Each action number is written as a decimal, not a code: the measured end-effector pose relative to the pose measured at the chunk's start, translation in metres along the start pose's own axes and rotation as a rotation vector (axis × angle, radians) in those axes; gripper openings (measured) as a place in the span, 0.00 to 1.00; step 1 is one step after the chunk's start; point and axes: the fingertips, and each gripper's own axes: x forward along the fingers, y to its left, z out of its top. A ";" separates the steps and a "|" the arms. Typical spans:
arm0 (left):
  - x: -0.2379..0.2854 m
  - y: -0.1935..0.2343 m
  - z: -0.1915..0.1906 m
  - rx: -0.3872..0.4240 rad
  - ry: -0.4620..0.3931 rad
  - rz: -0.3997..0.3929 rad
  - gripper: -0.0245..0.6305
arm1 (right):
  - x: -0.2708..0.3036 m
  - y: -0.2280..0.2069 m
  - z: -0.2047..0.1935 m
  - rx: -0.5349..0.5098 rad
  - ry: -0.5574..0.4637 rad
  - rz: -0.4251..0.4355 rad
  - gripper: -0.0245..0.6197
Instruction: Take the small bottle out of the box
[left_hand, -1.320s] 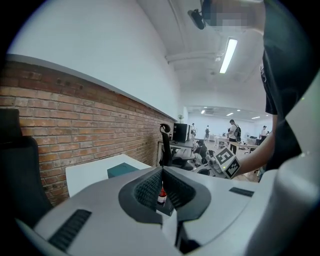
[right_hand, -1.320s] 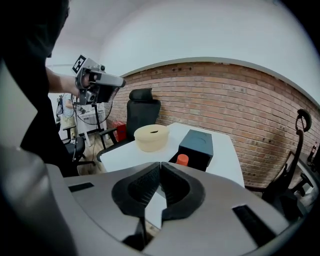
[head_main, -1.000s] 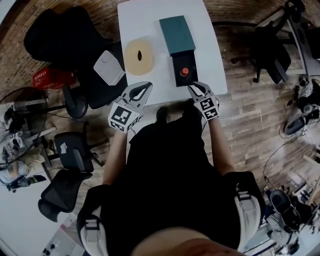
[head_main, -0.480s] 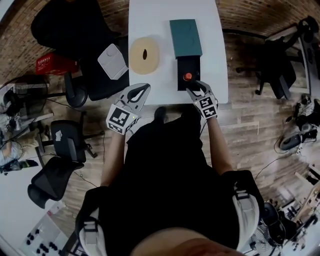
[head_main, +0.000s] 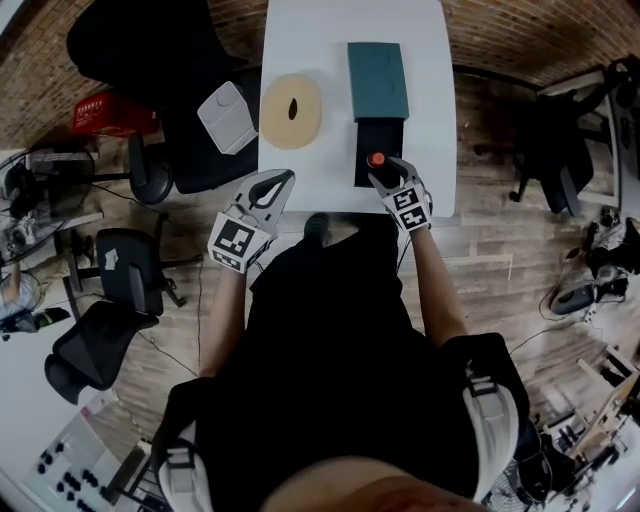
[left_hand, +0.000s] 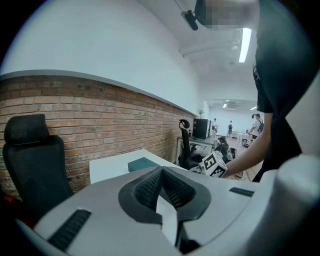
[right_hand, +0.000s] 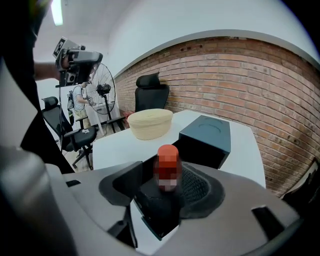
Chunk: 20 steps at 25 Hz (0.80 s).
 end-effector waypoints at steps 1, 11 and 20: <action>0.000 0.000 -0.002 0.000 0.008 0.005 0.07 | 0.002 -0.001 0.000 -0.003 0.005 0.001 0.39; -0.001 0.008 -0.014 -0.018 0.038 0.052 0.07 | 0.025 -0.006 -0.004 0.007 0.038 0.025 0.40; 0.002 0.014 -0.016 -0.037 0.038 0.063 0.07 | 0.036 -0.008 -0.009 0.022 0.070 0.028 0.37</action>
